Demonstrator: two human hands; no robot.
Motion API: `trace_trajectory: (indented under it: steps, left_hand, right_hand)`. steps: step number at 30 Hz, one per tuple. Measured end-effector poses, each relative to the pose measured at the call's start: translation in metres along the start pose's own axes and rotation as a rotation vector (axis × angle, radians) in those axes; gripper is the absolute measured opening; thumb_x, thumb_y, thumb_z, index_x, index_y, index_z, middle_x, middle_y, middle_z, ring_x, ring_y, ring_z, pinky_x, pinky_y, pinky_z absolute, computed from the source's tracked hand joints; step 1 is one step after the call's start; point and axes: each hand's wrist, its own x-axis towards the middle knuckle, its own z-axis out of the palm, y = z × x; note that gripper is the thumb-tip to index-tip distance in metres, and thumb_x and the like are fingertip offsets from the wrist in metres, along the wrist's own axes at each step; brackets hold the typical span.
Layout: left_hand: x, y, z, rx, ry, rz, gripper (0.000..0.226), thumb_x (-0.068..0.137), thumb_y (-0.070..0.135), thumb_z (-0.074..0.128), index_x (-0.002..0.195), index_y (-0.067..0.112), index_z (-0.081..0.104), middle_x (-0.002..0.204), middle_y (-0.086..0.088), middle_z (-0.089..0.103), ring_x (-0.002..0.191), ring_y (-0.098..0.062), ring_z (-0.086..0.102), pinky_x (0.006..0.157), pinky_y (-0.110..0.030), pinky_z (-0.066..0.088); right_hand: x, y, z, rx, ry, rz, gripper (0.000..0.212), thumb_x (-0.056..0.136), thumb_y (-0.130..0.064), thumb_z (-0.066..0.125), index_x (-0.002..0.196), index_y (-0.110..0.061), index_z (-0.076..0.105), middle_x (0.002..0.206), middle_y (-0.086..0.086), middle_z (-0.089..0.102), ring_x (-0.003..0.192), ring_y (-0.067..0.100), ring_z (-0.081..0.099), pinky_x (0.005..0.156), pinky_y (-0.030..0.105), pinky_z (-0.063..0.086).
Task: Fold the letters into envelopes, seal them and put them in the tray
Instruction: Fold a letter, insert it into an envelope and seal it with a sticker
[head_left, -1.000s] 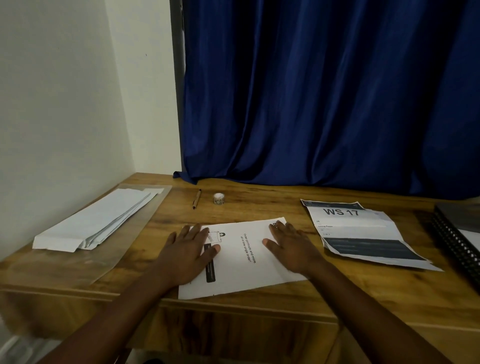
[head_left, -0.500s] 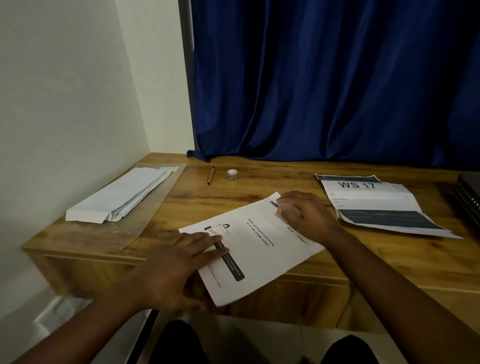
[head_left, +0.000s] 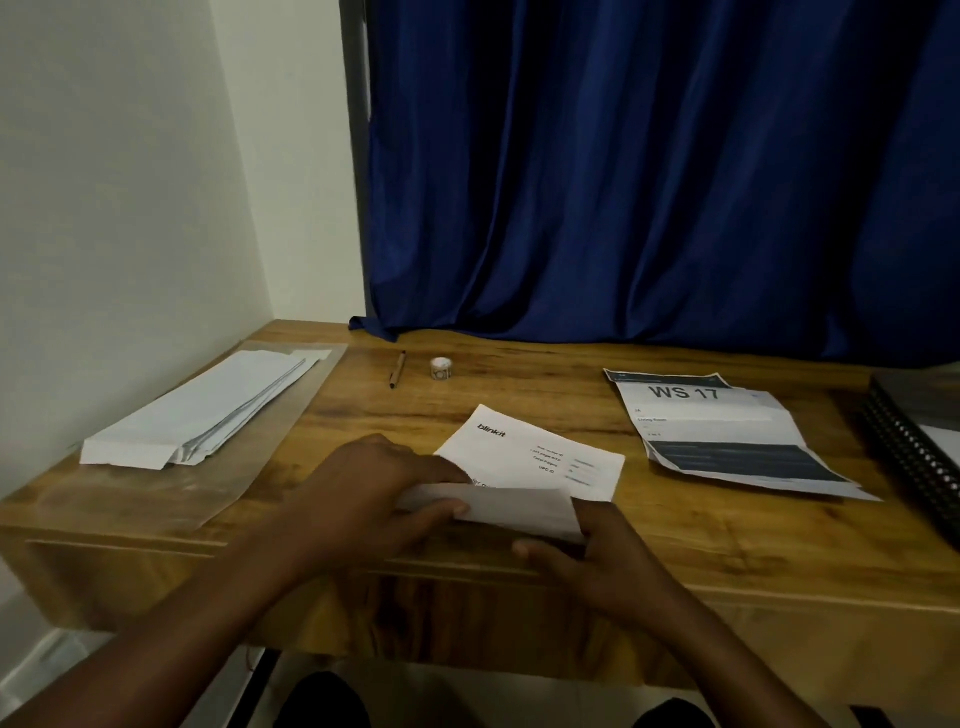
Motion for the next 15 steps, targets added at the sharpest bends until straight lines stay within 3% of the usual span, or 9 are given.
trace_trajectory:
  steps: [2,4,7,9,12,15]
  left_hand:
    - [0.01,-0.003,-0.005,-0.052,0.065,-0.044,0.055,0.081,0.079,0.051,0.13,0.055,0.057,0.113,0.034,0.062,0.101,0.006,0.056,0.086,-0.024,0.047]
    - [0.02,-0.01,-0.008,-0.262,0.228,-0.146,0.064,0.073,0.073,0.071,0.132,0.054,0.056,0.124,0.033,0.059,0.113,0.005,0.055,0.091,-0.027,0.047]
    - [0.032,-0.027,0.0,-0.514,0.428,-0.346,0.075,0.075,0.066,0.077,0.141,0.047,0.047,0.141,0.021,0.053,0.125,0.001,0.052,0.102,-0.034,0.046]
    - [0.038,-0.028,0.016,-0.515,0.427,-0.415,0.076,0.079,0.069,0.07,0.145,0.044,0.041,0.148,0.016,0.046,0.13,0.0,0.047,0.108,-0.039,0.045]
    - [0.042,-0.017,0.043,-0.392,0.324,-0.428,0.077,0.086,0.063,0.065,0.151,0.039,0.031,0.16,0.01,0.033,0.142,-0.006,0.033,0.113,-0.035,0.034]
    - [0.042,-0.008,0.065,-0.232,0.256,-0.42,0.085,0.087,0.069,0.059,0.156,0.03,0.026,0.165,0.005,0.024,0.15,-0.015,0.023,0.121,-0.043,0.029]
  right_hand:
    - [0.002,0.004,-0.008,0.191,0.113,0.044,0.03,0.09,-0.028,0.074,0.11,-0.05,0.066,0.119,-0.027,0.069,0.114,0.002,0.065,0.09,0.025,0.057]
    - [0.005,0.003,-0.02,0.346,0.21,0.103,0.029,0.087,-0.025,0.074,0.111,-0.04,0.066,0.115,-0.013,0.074,0.107,0.008,0.07,0.084,0.024,0.059]
    - [0.015,0.009,-0.032,0.593,0.339,0.208,0.029,0.081,-0.025,0.077,0.108,-0.03,0.068,0.109,-0.003,0.077,0.104,0.02,0.072,0.094,0.044,0.059]
    - [0.021,0.01,-0.035,0.66,0.388,0.241,0.025,0.087,-0.02,0.076,0.109,-0.029,0.066,0.108,-0.001,0.077,0.099,0.02,0.074,0.093,0.049,0.059]
    - [0.031,0.007,-0.036,0.605,0.455,0.238,0.034,0.089,-0.029,0.076,0.117,-0.034,0.059,0.117,-0.007,0.071,0.098,0.012,0.071,0.084,0.039,0.063]
    - [0.039,0.014,-0.038,0.468,0.658,0.277,0.055,0.094,-0.031,0.072,0.142,-0.033,0.044,0.136,-0.011,0.056,0.116,0.005,0.055,0.089,0.027,0.05]
